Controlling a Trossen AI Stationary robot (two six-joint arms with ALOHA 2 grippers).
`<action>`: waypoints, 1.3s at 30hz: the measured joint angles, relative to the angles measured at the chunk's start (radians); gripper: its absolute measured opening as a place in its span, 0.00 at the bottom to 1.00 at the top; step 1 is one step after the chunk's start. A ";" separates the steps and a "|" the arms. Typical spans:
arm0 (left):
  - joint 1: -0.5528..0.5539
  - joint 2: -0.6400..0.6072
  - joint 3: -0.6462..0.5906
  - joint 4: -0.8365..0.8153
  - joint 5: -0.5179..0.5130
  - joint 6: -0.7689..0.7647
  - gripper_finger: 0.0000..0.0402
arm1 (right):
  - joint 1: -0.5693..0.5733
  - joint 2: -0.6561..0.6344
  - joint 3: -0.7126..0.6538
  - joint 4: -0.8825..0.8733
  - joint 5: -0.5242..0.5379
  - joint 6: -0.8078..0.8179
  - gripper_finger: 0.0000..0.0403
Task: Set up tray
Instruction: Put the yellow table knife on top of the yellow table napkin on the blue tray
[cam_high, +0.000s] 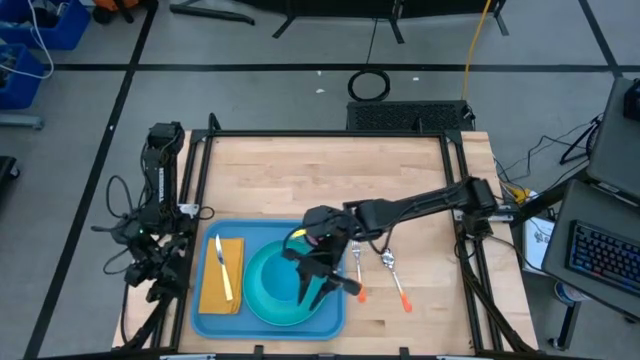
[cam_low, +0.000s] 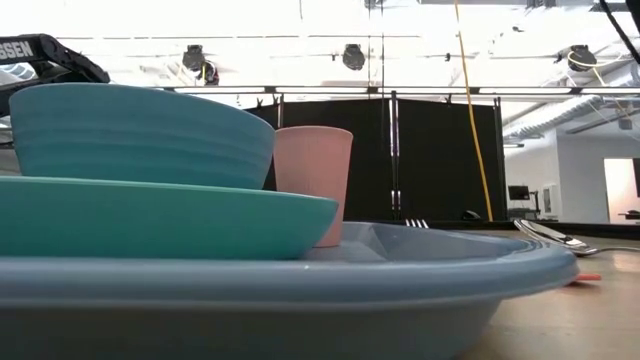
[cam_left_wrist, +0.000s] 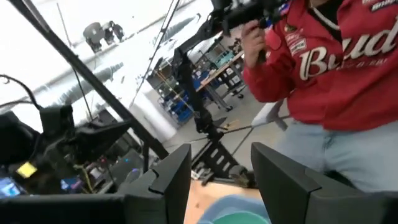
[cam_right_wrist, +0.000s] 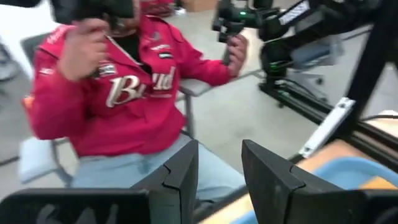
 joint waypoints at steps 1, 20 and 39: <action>0.000 0.000 0.000 0.014 0.014 -0.009 0.43 | 0.000 -0.020 -0.030 0.015 0.019 -0.001 0.28; 0.012 0.008 0.000 0.673 -0.323 -0.059 0.43 | -0.008 -0.521 -0.735 0.454 0.312 0.112 0.28; 0.020 0.008 0.001 0.713 -0.290 -0.020 0.43 | -0.158 -0.723 -0.880 0.483 0.399 0.054 0.28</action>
